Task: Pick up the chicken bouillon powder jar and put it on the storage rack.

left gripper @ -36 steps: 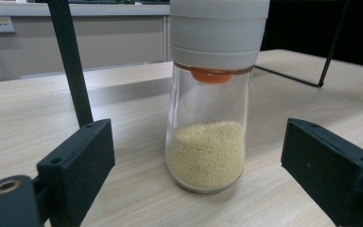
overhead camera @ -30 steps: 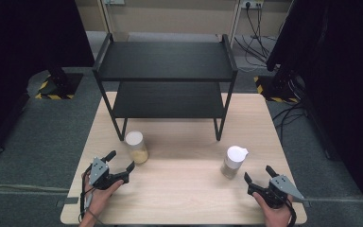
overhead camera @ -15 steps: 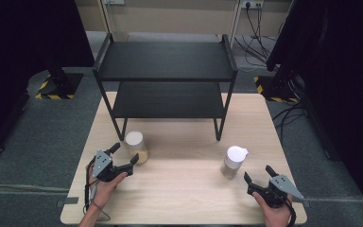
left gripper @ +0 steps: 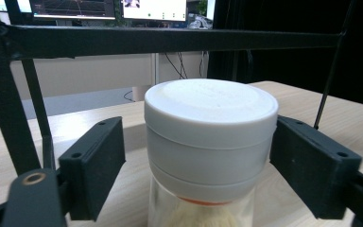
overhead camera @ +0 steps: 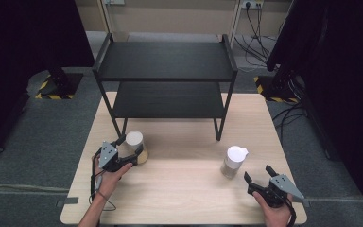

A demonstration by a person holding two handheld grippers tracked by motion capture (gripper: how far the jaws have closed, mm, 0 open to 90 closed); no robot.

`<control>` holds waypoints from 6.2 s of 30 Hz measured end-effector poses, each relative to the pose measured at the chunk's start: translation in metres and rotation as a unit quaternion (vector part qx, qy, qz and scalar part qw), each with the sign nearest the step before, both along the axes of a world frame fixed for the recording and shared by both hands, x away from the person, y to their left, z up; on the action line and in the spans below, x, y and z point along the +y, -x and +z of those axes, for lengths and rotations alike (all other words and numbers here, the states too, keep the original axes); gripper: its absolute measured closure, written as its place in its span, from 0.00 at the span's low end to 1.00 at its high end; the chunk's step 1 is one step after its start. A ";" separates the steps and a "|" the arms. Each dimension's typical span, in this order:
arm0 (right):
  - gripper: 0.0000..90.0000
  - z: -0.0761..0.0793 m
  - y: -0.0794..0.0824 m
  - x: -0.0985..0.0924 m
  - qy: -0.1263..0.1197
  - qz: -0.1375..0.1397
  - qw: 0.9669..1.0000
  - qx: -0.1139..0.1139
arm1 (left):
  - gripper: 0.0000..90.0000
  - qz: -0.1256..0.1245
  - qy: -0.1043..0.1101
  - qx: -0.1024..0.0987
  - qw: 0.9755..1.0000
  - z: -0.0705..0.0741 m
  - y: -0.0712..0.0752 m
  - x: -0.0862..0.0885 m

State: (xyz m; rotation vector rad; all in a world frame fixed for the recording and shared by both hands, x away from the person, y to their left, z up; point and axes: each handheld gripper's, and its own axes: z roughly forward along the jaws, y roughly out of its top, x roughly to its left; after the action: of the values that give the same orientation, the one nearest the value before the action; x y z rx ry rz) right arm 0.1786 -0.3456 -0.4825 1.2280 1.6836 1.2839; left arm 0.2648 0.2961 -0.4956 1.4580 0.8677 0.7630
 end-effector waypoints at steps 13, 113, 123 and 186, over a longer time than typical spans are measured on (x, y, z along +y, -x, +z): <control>0.10 0.000 0.000 0.000 -0.002 0.000 1.000 0.001 | 0.33 0.003 -0.009 -0.006 1.000 -0.001 -0.003 -0.007; 0.10 -0.002 0.000 -0.003 -0.020 -0.005 1.000 0.001 | 0.38 0.076 0.053 -0.126 0.988 0.117 0.016 -0.032; 0.10 -0.002 0.000 -0.003 -0.020 -0.005 1.000 0.002 | 0.38 0.083 0.054 -0.134 0.986 0.127 0.012 -0.032; 0.10 -0.002 0.000 -0.003 -0.025 -0.009 1.000 0.002 | 0.38 0.113 0.062 -0.170 0.977 0.214 -0.009 -0.043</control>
State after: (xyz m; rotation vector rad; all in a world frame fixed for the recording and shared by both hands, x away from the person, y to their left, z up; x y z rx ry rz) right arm 0.1787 -0.3487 -0.4846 1.2722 1.6479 1.3205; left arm 0.2738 0.2533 -0.2816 1.0873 0.8066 1.0748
